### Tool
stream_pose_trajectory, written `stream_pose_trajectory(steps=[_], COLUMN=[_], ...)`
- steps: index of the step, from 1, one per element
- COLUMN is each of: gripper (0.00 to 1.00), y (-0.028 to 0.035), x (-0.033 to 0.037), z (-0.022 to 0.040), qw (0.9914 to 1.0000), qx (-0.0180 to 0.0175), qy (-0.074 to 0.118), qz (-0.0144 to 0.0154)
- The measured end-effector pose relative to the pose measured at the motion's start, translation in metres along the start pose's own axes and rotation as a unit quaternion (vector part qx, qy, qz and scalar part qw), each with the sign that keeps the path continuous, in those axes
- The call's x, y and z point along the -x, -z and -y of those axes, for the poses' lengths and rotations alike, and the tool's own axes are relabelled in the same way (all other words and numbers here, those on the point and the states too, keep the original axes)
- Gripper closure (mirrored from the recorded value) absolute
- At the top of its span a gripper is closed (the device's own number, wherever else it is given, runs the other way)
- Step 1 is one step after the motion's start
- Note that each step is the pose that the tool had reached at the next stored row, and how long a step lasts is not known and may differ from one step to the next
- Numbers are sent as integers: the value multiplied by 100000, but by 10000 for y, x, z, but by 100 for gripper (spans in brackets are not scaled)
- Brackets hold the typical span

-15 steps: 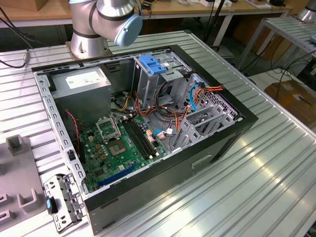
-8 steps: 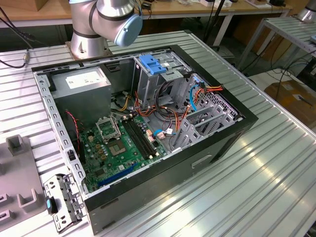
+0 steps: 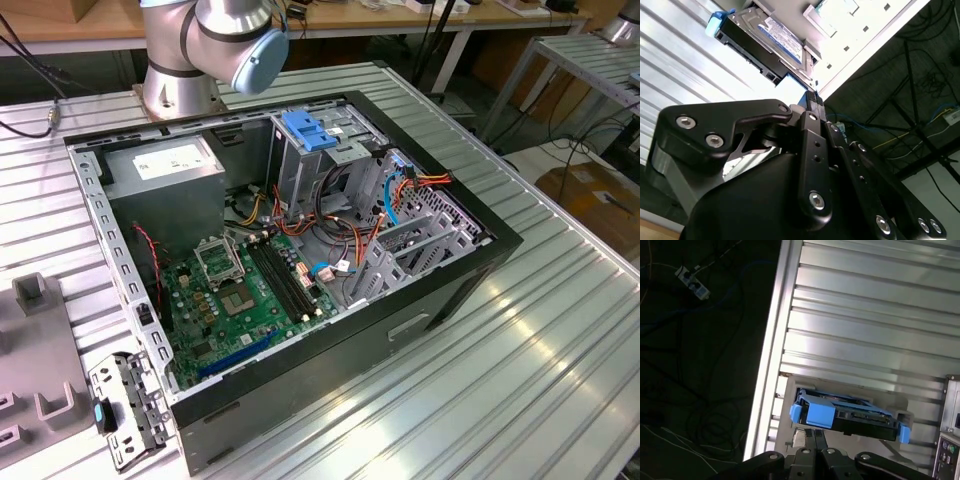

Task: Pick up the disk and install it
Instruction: 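Pick up the disk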

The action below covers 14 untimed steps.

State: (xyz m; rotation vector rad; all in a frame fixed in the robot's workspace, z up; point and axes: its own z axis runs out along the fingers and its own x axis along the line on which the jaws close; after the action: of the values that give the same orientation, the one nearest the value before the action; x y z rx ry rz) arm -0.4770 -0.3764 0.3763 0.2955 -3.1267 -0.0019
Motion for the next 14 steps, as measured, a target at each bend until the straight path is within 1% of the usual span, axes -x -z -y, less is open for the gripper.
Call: stream_pose_trajectory(steps=[4,7,14], gripper=[89,89,89], y=[0,0,0], x=[0,0,0], z=[0,0,0], qw=[99984,99953,99951], qx=[-2,-1,-4], qy=[1772,3073,3118], qz=[-1,1,-2])
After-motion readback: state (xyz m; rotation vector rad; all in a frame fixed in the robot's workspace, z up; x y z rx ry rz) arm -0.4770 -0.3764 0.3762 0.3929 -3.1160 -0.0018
